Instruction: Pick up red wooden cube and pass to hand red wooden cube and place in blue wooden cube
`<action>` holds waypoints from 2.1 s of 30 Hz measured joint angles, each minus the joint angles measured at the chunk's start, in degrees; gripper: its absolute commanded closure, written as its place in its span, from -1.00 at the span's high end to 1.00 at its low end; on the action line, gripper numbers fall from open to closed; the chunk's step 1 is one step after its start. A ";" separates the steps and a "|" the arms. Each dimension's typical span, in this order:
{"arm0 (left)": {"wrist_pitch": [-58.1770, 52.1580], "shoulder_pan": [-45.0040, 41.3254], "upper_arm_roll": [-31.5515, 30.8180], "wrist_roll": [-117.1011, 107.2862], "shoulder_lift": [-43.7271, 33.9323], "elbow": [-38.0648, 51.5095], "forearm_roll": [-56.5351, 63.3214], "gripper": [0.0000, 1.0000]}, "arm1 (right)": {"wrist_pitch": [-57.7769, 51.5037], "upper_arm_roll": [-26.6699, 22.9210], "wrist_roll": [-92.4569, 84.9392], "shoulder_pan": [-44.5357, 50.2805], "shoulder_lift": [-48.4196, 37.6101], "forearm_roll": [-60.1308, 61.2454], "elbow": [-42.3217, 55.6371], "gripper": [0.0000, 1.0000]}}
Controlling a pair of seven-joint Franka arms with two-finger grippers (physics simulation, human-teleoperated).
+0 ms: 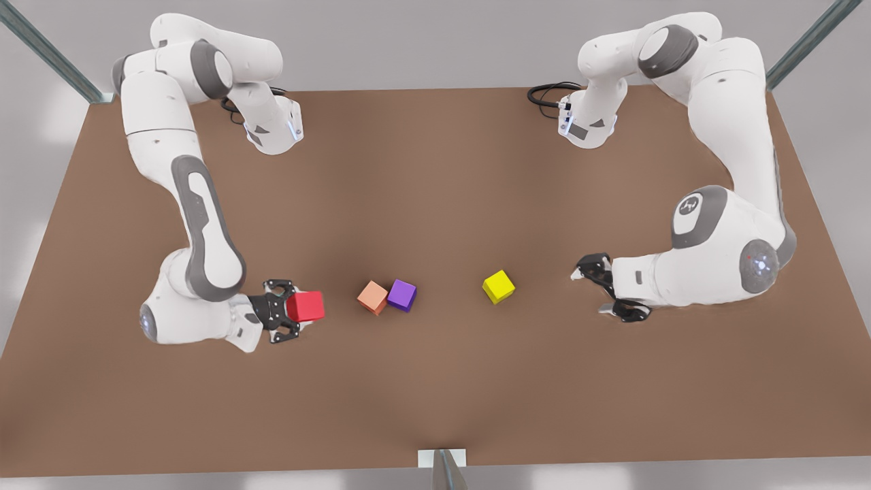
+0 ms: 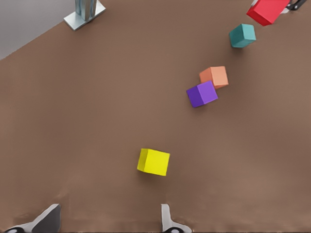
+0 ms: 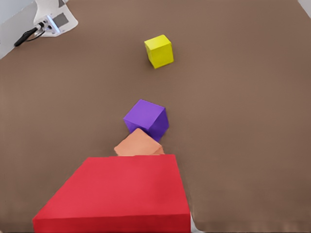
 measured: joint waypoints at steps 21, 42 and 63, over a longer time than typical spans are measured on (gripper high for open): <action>2.55 -11.71 21.85 -16.38 -18.76 -25.03 -0.07 1.00 | 20.59 0.97 41.97 0.40 -5.01 -30.29 -19.27 0.00; 2.60 -11.69 21.65 -21.65 -17.94 -25.03 0.04 1.00 | 23.08 1.70 55.43 0.77 -5.38 -29.72 -20.44 1.00; 2.27 -11.69 21.10 -23.36 -18.01 -23.91 0.11 1.00 | -8.79 1.49 75.57 4.08 -16.51 -35.61 9.67 1.00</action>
